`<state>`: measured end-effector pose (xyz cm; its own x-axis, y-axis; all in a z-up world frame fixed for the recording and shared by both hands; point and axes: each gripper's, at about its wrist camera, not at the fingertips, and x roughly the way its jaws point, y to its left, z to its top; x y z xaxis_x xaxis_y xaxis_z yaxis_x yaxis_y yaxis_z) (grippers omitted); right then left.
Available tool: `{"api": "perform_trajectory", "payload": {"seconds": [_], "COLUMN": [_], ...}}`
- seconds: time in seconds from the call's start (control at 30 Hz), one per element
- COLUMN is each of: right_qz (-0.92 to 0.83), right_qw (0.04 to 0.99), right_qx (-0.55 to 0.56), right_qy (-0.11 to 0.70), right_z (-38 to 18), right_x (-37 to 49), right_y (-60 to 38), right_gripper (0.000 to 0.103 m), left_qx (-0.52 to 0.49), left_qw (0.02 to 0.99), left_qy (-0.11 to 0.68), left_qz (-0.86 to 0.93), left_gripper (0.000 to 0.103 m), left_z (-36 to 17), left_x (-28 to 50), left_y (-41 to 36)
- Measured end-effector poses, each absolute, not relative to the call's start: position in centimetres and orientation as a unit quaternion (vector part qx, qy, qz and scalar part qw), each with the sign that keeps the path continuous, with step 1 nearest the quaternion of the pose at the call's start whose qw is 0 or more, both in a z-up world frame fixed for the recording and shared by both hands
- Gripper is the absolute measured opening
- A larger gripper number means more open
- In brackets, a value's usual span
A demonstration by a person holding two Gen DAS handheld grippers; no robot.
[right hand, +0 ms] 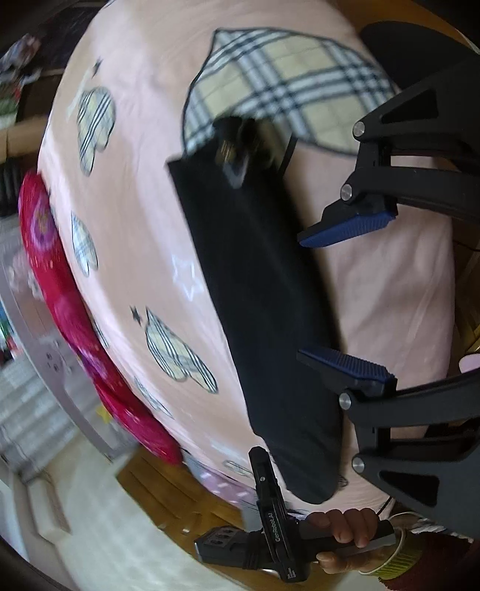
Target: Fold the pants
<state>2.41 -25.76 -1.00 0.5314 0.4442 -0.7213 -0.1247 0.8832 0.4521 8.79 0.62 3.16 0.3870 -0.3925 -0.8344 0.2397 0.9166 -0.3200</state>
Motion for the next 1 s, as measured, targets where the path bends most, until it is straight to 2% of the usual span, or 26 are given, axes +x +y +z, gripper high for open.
{"api": "perform_trajectory", "payload": {"seconds": [0.4, 0.77, 1.0], "right_qz": [0.121, 0.115, 0.125], "right_qw": [0.837, 0.813, 0.809], "right_qx": [0.287, 0.37, 0.389], "right_qy": [0.449, 0.435, 0.422], "right_z": [-4.0, -6.7, -7.6], "right_x": [3.8, 5.6, 6.0], "right_y": [-31.6, -33.7, -34.6], "right_gripper": [0.062, 0.063, 0.062], "left_qx": [0.058, 0.123, 0.124], "left_qw": [0.759, 0.714, 0.69], "left_qy": [0.563, 0.594, 0.611], "left_qz": [-0.323, -0.348, -0.367], "left_gripper": [0.057, 0.059, 0.059], "left_z": [1.0, -3.2, -5.4], "left_x": [14.5, 18.6, 20.6], "left_y": [-13.4, -19.9, -23.5]}}
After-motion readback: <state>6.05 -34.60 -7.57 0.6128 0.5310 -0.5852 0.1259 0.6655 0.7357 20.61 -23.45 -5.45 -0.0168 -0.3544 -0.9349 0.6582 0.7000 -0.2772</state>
